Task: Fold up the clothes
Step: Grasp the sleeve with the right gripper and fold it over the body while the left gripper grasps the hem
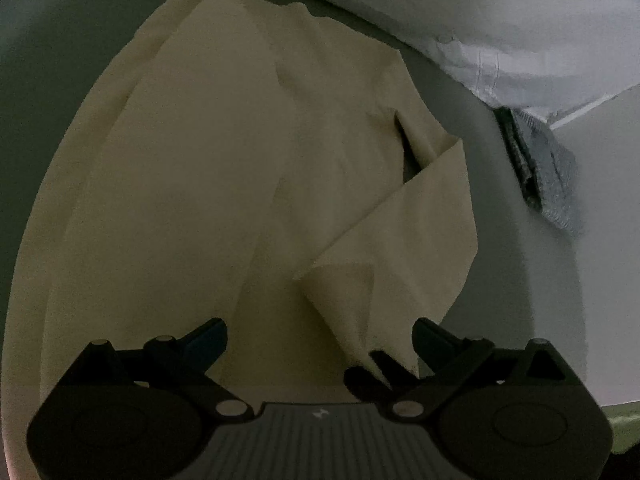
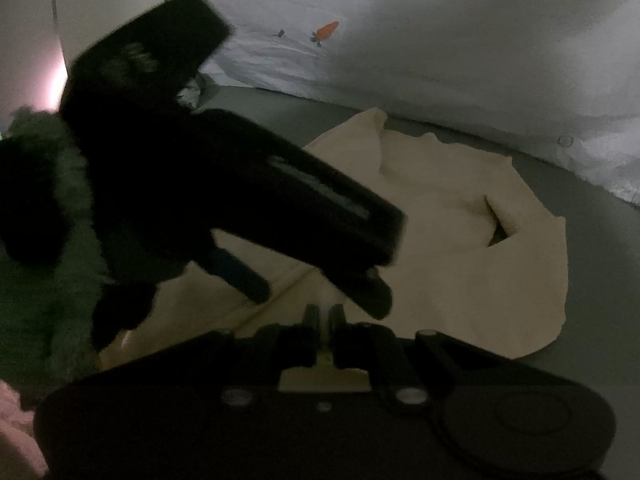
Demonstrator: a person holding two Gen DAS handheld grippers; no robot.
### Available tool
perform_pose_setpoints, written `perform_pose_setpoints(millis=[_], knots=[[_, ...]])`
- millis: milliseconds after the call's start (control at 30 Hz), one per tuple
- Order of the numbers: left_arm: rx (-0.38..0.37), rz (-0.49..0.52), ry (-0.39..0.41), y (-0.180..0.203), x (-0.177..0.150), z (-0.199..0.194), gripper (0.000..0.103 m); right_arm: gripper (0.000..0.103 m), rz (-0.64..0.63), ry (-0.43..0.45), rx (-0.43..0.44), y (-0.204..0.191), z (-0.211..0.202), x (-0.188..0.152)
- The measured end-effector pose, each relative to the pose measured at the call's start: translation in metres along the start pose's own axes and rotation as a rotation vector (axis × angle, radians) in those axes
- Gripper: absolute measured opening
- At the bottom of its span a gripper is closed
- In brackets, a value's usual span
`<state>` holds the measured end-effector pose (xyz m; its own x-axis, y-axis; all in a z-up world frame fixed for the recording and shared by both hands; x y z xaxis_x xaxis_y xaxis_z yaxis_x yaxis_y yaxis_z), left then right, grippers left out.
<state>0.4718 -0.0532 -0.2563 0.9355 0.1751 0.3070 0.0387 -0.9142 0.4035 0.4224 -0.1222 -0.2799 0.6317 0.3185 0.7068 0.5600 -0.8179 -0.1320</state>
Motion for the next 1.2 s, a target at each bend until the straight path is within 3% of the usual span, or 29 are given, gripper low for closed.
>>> perform_pose_setpoints(millis=[67,100,167,233,267,400,567,733,800,867,967,1133,1200], knots=[[0.033,0.042,-0.008,0.006,0.001,0.004,0.097,0.007,-0.002,0.008,-0.002,0.001,-0.004,-0.001],[0.051,0.069,-0.010,0.009,0.002,0.006,0.089,0.007,0.000,0.012,0.000,0.002,-0.006,-0.001],[0.071,0.108,-0.009,0.014,0.003,0.009,0.065,0.007,0.007,0.019,0.007,0.004,-0.011,-0.001],[0.099,0.113,0.012,0.016,0.004,0.008,0.050,0.007,0.015,0.024,0.017,0.007,-0.014,0.000],[0.091,0.108,0.012,0.018,0.003,0.008,0.030,0.007,0.018,0.027,0.021,0.009,-0.015,0.000],[0.103,0.119,0.042,0.028,0.002,-0.001,0.016,0.011,0.057,0.026,0.036,0.023,-0.028,0.000],[0.117,0.113,0.120,0.033,0.022,-0.028,0.012,0.020,0.268,0.004,0.036,0.056,-0.054,-0.012],[0.041,0.094,0.224,0.029,0.055,-0.057,0.012,0.024,0.438,-0.129,-0.034,0.079,-0.047,-0.053],[0.014,0.122,0.231,0.026,0.065,-0.061,0.011,0.025,0.487,-0.177,-0.073,0.079,-0.038,-0.066],[-0.003,0.147,0.212,0.021,0.072,-0.057,0.009,0.028,0.517,-0.170,-0.126,0.074,-0.035,-0.068],[-0.058,0.155,0.198,0.012,0.083,-0.054,0.006,0.004,0.517,-0.150,-0.219,0.058,-0.033,-0.067],[-0.133,0.229,0.265,0.016,0.121,-0.067,0.005,0.002,0.435,-0.120,-0.398,0.040,-0.020,-0.066],[-0.177,0.271,0.300,0.027,0.138,-0.081,0.005,0.002,0.475,-0.105,-0.446,0.039,-0.024,-0.066]])
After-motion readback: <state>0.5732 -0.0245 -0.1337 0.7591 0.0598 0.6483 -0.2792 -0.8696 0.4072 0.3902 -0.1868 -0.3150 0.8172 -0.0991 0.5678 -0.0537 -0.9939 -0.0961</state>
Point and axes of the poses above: each gripper's, at about its wrist camera, not at the fingertips, and z roughly the way its jaws point, y to its right, x to its top, the point moved 9 cm from there along z, roughly the way its jaws point, and after that the axes turned 8 degrees about z, right-handed, at the moved point
